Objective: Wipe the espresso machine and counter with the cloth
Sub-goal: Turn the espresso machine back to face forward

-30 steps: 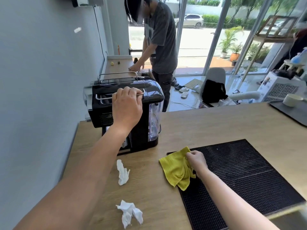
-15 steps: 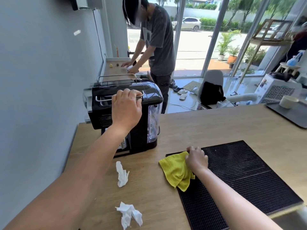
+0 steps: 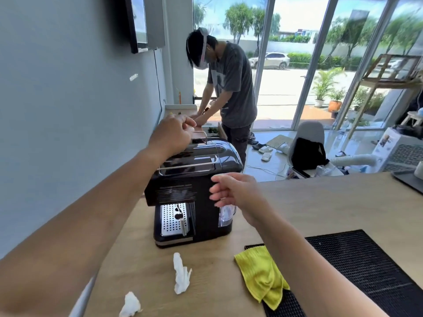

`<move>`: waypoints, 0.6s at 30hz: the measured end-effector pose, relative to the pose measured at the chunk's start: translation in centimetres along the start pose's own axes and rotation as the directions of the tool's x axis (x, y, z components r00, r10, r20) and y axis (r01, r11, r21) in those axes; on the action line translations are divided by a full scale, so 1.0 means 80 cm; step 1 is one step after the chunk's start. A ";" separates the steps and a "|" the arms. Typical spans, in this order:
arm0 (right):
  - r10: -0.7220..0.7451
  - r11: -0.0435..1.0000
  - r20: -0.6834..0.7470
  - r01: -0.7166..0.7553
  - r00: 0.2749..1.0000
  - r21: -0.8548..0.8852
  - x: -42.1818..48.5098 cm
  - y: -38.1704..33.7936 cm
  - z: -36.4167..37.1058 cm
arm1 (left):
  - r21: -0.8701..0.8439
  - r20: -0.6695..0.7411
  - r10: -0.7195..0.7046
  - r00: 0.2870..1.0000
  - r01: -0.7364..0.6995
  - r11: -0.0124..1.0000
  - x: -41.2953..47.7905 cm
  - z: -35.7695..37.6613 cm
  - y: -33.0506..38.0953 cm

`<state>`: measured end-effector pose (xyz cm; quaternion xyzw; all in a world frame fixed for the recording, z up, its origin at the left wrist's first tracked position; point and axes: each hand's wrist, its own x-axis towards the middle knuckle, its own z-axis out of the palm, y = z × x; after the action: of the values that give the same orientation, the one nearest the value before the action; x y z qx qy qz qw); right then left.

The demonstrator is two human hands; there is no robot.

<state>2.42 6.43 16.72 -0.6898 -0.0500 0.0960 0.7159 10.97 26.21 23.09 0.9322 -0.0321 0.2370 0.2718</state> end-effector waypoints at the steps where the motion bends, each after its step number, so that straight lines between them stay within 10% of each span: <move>1: 0.034 0.997 0.055 -0.037 0.998 0.066 0.002 -0.006 0.009 | 0.023 0.019 -0.018 1.000 0.017 1.000 0.012 -0.004 -0.008; 12: 0.180 0.734 0.125 -0.218 0.976 0.643 0.039 -0.015 0.068 | 0.014 0.314 -0.180 0.932 0.186 0.983 0.093 -0.003 -0.084; 18: 0.148 0.754 0.021 -0.126 0.989 0.645 0.056 -0.003 0.084 | 0.062 0.451 -0.156 0.879 0.143 0.988 0.120 0.015 -0.091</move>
<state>5.42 13.89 17.01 -0.4053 0.0477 0.1486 0.9008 21.37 32.42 23.04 0.9649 -0.0196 -0.0086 0.2618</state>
